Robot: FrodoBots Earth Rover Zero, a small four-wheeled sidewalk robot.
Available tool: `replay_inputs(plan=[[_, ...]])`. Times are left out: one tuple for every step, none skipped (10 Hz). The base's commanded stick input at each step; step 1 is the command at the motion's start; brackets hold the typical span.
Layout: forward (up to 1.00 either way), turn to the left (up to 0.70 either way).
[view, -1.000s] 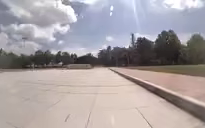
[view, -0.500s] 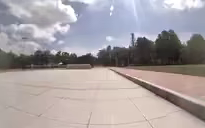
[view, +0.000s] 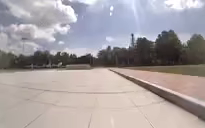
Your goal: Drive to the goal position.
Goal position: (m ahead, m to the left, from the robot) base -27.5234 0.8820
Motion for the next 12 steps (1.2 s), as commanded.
replay_inputs(plan=[[0.7, 0.0], [0.7, 0.0], [0.7, 0.0], [0.7, 0.0], [0.7, 0.0], [0.7, 0.0], [0.7, 0.0], [0.7, 0.0], [0.7, 0.0], [0.7, 0.0], [0.7, 0.0], [0.7, 0.0]])
